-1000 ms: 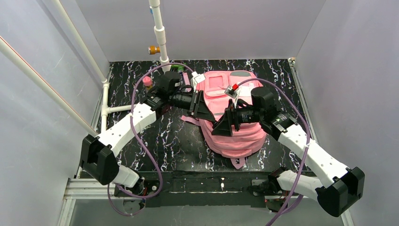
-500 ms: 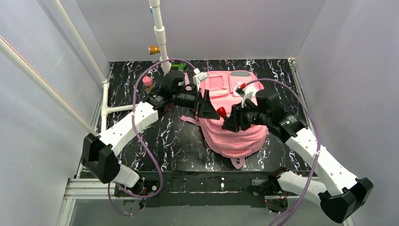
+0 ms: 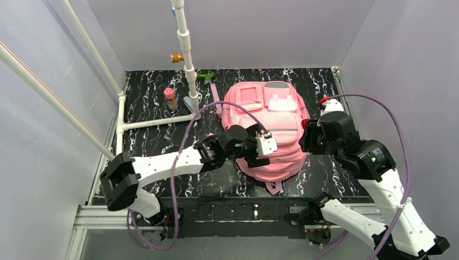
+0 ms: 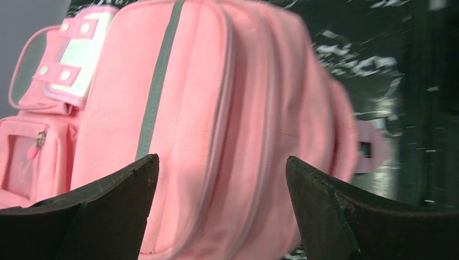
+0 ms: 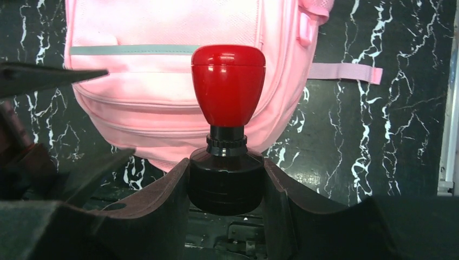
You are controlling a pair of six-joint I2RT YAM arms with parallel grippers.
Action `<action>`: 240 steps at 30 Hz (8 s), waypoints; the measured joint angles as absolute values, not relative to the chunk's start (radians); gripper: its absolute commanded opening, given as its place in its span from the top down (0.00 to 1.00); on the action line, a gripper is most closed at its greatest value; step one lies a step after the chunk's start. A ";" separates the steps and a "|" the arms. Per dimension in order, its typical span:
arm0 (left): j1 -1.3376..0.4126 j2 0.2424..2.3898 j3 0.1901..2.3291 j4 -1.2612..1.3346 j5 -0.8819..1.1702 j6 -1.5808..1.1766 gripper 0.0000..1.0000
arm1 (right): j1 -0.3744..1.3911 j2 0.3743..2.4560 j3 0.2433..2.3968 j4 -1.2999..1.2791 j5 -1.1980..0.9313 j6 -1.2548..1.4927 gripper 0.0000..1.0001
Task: Pack the student bag
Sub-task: Place the stationery in the student bag.
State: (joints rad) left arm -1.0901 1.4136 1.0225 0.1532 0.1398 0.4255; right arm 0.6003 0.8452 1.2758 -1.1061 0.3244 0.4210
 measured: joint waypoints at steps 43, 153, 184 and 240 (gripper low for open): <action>-1.103 1.644 1.105 0.328 -0.172 0.497 0.35 | 0.599 0.754 1.228 -1.119 0.244 0.460 0.99; -0.997 1.539 1.168 0.233 -0.130 0.009 1.00 | 0.575 0.730 0.626 -0.266 -0.089 0.946 0.96; -0.970 1.513 1.152 0.237 -0.078 -0.101 1.00 | 0.406 0.878 0.522 0.191 -0.242 1.002 0.32; -0.964 1.510 1.151 0.239 -0.037 -0.135 1.00 | 0.733 1.040 0.836 -0.446 0.118 0.701 0.74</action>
